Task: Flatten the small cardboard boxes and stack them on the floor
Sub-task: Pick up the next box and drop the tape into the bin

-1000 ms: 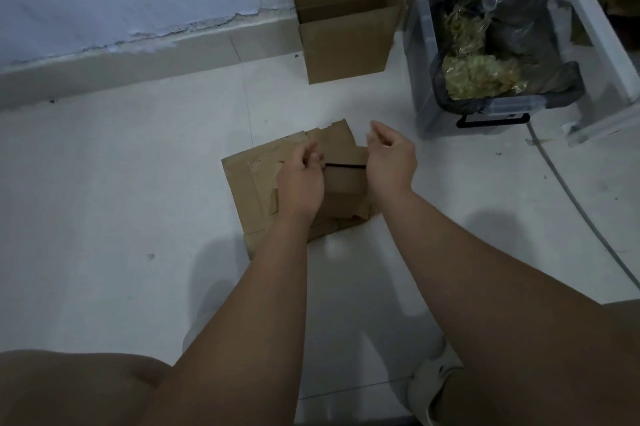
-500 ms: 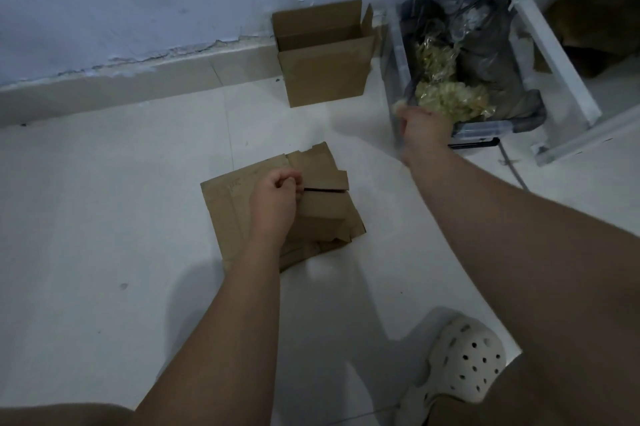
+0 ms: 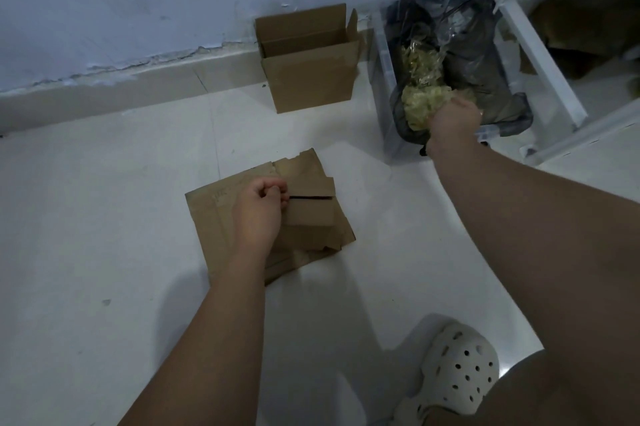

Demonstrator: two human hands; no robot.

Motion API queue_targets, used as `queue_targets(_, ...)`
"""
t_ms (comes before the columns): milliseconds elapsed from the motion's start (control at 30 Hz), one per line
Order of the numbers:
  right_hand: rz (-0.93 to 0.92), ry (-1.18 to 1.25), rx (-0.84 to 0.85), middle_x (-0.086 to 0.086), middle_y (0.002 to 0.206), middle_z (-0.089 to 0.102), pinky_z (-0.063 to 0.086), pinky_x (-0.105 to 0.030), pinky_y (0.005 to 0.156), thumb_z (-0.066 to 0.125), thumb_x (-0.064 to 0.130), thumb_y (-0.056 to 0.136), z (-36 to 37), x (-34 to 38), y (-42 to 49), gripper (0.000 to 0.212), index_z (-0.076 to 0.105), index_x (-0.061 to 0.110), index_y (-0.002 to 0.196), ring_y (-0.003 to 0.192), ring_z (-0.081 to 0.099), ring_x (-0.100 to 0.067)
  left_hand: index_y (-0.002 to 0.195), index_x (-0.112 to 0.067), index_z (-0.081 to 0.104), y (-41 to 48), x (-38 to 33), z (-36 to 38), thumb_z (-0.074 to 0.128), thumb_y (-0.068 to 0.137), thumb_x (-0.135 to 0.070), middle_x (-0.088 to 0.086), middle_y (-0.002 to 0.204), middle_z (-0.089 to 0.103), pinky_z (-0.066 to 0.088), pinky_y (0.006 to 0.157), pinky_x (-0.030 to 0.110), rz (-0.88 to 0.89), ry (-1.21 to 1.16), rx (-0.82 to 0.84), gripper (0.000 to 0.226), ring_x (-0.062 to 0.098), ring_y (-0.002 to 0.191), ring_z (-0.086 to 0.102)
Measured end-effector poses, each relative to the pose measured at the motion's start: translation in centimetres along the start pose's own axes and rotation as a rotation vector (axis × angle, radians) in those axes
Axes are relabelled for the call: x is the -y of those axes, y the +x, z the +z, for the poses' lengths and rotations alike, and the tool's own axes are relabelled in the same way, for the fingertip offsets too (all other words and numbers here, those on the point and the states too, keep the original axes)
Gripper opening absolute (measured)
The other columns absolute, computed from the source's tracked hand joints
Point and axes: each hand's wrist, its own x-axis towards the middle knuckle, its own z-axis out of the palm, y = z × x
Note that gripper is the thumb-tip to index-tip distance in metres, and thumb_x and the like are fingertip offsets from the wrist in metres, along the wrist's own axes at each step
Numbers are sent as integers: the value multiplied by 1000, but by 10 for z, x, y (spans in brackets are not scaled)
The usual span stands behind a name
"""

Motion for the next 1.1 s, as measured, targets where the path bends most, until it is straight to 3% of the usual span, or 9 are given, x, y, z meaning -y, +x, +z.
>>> queue_targets(100,-33,-157,5,-7,102,56,47,-35,82,42,6,92,9,-18,-26,30,60,8,117,90,53,-21,79,-30,62,-5,-1,-1,49,92,-15,-6,80,65,51,70,26,38,50,-13,24,11,75,60)
queue_targets(233,-78,-273,102,-11,100,65,51,-37,82,46,1,87,28,-48,-59,23,64,14,94,88,59,-24,76,-23,60,-17,3,2,55,89,-21,-8,82,52,37,60,16,298,410,-53,14,7,73,49)
queue_targets(400,-97,-419,239,-6,101,66,52,-34,71,47,6,88,31,-80,-102,22,60,24,90,84,64,-21,106,-11,68,-28,11,4,56,91,-18,3,108,55,43,90,30,492,639,-42,20,18,98,52)
queue_targets(500,-31,-500,304,-6,106,64,45,-26,65,47,5,87,23,-97,-121,25,61,21,101,86,60,-21,136,-22,48,-31,14,1,55,91,-36,2,142,43,20,111,41,432,915,-39,48,26,135,30)
queue_targets(667,132,-528,392,-9,113,64,50,-38,85,45,12,90,8,-111,-140,29,61,14,115,104,59,-31,142,-30,31,-31,14,-6,63,81,-53,6,154,13,4,111,60,256,1026,128,72,32,144,-6)
queue_targets(767,179,-497,427,-14,108,66,50,-42,87,46,13,91,4,-108,-146,27,64,7,109,100,61,-33,132,-27,40,-33,12,-12,69,81,-38,10,151,17,21,109,58,282,1022,117,60,34,143,-1)
queue_targets(867,224,-446,448,-20,94,63,46,-36,71,49,14,90,5,-101,-150,22,60,-4,95,82,59,-34,123,-25,45,-37,11,-17,71,80,-33,11,145,28,32,103,51,336,1059,57,51,35,137,12)
queue_targets(933,263,-424,446,-29,102,64,45,-36,68,52,16,90,5,-97,-149,29,59,-11,98,88,62,-42,119,-24,46,-38,10,-20,70,80,-32,11,141,34,32,103,48,350,1074,48,46,35,134,19)
queue_targets(1100,434,-370,553,-11,96,65,56,-37,67,57,21,91,-1,-86,-154,12,61,10,93,82,64,-25,102,-23,51,-43,10,-30,67,82,-31,8,123,48,38,92,41,345,1091,73,27,30,120,36)
